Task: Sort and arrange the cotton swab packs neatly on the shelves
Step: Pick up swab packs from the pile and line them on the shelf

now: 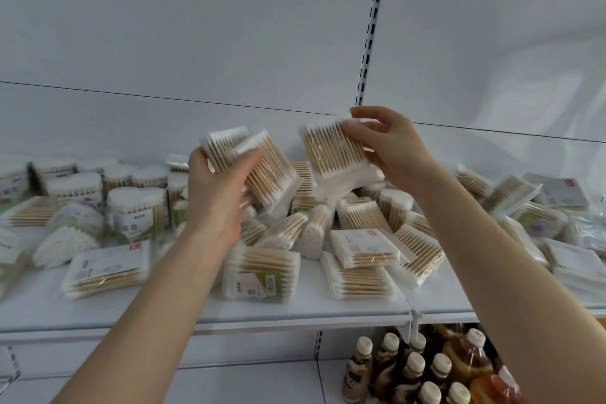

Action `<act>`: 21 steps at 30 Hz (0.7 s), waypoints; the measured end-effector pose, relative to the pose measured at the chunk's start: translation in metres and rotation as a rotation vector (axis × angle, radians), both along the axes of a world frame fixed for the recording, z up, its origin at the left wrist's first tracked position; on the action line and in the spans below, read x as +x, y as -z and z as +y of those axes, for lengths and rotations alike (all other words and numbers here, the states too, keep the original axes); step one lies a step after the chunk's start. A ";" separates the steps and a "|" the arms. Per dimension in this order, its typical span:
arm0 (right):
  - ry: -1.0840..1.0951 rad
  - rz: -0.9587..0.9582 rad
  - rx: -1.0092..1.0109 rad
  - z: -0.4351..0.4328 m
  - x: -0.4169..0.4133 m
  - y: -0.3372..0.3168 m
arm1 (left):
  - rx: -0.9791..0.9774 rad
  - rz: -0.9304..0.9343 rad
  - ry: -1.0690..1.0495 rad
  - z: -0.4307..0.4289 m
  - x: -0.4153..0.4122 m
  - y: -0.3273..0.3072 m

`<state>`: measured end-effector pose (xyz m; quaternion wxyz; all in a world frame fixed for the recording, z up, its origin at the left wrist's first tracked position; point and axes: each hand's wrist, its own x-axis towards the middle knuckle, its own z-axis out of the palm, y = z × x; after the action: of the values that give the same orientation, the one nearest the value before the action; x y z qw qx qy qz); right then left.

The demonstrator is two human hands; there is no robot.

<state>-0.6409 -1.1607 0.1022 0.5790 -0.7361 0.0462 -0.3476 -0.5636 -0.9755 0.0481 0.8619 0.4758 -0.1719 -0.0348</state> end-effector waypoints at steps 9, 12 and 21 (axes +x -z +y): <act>-0.088 -0.054 -0.169 0.054 0.047 0.004 | 0.024 -0.057 -0.018 0.008 0.002 -0.015; 0.016 0.102 -0.412 0.038 0.068 0.007 | 0.048 -0.060 -0.074 0.021 0.012 -0.012; 0.269 0.579 -1.099 0.002 0.107 0.030 | 0.049 -0.094 -0.151 0.057 0.015 -0.006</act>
<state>-0.5334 -1.1585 0.0725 0.0321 -0.9777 0.1078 -0.1773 -0.5486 -0.9188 0.0537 0.8411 0.5096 -0.1747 0.0485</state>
